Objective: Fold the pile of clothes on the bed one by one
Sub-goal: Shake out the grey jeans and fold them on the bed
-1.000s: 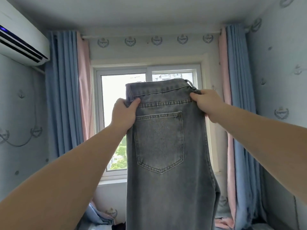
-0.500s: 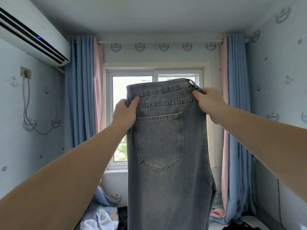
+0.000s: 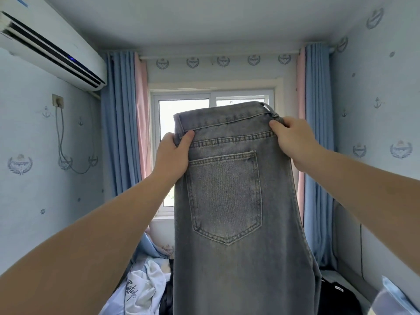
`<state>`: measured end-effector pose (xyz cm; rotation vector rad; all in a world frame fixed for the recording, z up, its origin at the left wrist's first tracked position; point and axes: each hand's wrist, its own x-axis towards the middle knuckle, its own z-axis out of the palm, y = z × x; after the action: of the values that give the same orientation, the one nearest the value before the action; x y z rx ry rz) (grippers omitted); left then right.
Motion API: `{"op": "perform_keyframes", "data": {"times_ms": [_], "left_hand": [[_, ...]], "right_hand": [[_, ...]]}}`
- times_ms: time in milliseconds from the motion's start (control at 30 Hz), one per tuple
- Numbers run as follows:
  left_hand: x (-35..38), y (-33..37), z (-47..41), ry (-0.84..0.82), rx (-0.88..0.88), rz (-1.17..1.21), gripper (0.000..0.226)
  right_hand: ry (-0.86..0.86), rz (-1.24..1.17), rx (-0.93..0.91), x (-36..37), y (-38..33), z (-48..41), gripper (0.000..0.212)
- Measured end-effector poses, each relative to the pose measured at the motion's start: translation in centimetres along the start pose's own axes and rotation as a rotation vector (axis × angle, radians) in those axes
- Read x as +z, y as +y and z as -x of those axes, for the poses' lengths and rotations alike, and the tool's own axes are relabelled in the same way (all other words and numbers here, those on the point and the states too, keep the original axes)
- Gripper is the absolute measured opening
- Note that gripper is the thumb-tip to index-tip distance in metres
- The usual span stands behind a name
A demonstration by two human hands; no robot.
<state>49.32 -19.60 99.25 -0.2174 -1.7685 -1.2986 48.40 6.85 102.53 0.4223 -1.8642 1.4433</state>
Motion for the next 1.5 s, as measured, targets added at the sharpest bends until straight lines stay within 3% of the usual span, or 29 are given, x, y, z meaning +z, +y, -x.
{"op": "perform_keyframes", "data": {"times_ms": [267, 500, 700, 1000, 1200, 1300, 1333, 1400, 1433, 1500], "left_hand": [[0.4, -3.2, 1.4, -0.052, -0.056, -0.051, 0.042], [3.3, -14.7, 0.3, -0.117, -0.146, -0.069, 0.039], [7.6, -32.3, -1.2, -0.244, -0.312, -0.07, 0.035], [15.3, -69.6, 6.4, -0.359, -0.722, -0.222, 0.017], [20.1, -87.3, 11.9, -0.299, -0.857, -0.358, 0.022], [23.0, -93.2, 12.0, -0.288, -0.901, -0.328, 0.02], [23.8, -94.8, 12.2, -0.302, -0.931, -0.265, 0.031], [24.5, -96.6, 13.7, -0.413, -0.948, -0.192, 0.067], [24.5, -97.0, 15.0, -0.49, -0.909, -0.223, 0.074], [23.6, -97.3, 18.3, -0.649, -0.799, -0.341, 0.075]], "right_hand": [[-0.035, 0.05, 0.049, 1.0, 2.6, 1.0, 0.039], [-0.067, 0.122, 0.148, 7.1, 11.8, -0.3, 0.039], [-0.177, 0.159, 0.307, 16.3, 26.7, -1.5, 0.025], [-0.387, 0.293, 0.699, 33.6, 60.4, 5.3, 0.017], [-0.267, 0.319, 0.897, 43.6, 78.3, 9.9, 0.026], [-0.238, 0.269, 0.933, 47.5, 84.2, 10.6, 0.016], [-0.265, 0.224, 0.928, 48.3, 85.7, 11.2, 0.025], [-0.405, 0.134, 0.955, 49.1, 87.7, 13.3, 0.067], [-0.494, 0.146, 0.98, 49.1, 88.3, 14.9, 0.082], [-0.695, 0.284, 0.987, 48.1, 89.0, 18.5, 0.092]]}}
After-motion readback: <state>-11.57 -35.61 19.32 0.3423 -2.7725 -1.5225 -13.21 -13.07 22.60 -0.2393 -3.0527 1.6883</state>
